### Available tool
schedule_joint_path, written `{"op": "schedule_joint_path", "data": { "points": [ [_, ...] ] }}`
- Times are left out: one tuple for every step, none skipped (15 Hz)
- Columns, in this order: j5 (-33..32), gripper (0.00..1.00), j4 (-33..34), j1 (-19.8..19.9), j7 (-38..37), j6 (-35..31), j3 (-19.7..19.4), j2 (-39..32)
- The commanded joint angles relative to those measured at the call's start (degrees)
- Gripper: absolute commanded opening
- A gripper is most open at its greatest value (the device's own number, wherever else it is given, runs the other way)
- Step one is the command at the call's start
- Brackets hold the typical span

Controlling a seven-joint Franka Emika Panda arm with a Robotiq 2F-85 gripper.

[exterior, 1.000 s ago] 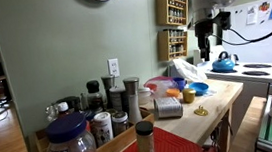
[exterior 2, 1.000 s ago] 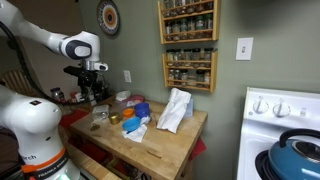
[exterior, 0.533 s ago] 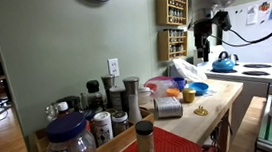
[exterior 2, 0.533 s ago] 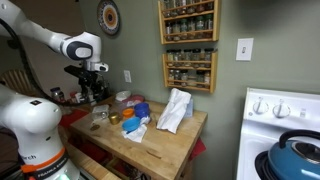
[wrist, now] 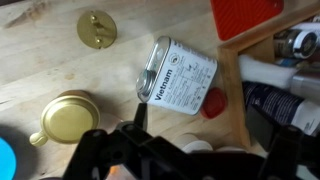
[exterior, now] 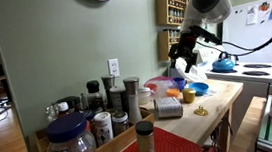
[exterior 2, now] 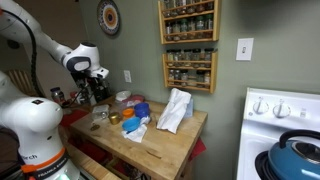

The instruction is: Pick up the can

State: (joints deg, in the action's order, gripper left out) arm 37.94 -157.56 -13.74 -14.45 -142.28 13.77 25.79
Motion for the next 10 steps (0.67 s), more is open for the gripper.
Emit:
{"op": "schedule_joint_path", "data": {
  "points": [
    [1.1, 1.00, 0.0, 0.7, -9.2, -11.6, 3.2, -8.3],
    [-0.2, 1.00, -0.1, -0.6, -5.3, -7.0, 0.7, -4.3],
    [-0.4, 1.00, 0.0, -0.6, -5.9, -8.2, 0.9, -5.8],
    [-0.4, 1.00, 0.2, -0.6, -5.8, -8.2, 0.8, -6.2],
    [-0.4, 1.00, 0.3, -0.6, -5.8, -8.2, 0.7, -6.1],
    [-0.4, 1.00, 0.4, -0.6, -5.8, -8.2, 0.6, -5.7],
    [-0.4, 1.00, 0.4, -0.6, -5.8, -8.1, 0.6, -5.5],
    [1.9, 1.00, 0.9, -0.5, -6.6, -9.3, -0.2, -7.1],
    [4.4, 1.00, 1.8, -0.8, -6.2, -6.5, -1.9, -8.0],
    [2.9, 1.00, 1.7, 1.1, -10.4, -6.9, -1.0, -8.8]
  ]
}}
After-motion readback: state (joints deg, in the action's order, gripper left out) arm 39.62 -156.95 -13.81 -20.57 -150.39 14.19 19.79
